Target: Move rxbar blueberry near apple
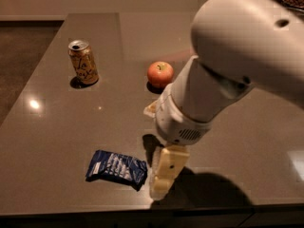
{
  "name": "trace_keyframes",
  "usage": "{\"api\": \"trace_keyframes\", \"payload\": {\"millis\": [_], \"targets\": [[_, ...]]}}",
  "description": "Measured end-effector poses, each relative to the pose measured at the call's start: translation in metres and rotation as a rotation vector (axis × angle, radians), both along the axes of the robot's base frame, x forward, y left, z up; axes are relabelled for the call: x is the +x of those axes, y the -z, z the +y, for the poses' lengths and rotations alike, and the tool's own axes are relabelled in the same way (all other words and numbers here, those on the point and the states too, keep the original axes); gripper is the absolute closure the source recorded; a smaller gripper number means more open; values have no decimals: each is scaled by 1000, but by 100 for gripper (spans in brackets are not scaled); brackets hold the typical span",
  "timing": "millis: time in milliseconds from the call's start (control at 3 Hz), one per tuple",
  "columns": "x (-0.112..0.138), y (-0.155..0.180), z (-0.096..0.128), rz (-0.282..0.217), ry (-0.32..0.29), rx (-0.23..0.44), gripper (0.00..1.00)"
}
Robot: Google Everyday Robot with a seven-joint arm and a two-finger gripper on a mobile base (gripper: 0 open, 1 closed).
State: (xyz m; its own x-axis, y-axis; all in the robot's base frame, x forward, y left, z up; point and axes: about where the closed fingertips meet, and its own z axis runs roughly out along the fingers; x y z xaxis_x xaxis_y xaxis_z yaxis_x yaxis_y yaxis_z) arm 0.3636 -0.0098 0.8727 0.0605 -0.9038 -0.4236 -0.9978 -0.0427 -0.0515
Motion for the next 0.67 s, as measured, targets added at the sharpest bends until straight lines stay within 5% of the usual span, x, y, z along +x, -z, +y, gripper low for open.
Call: {"api": "trace_keyframes", "payload": {"millis": [667], "targets": [[-9,19,41,16,-8,10,0]]}}
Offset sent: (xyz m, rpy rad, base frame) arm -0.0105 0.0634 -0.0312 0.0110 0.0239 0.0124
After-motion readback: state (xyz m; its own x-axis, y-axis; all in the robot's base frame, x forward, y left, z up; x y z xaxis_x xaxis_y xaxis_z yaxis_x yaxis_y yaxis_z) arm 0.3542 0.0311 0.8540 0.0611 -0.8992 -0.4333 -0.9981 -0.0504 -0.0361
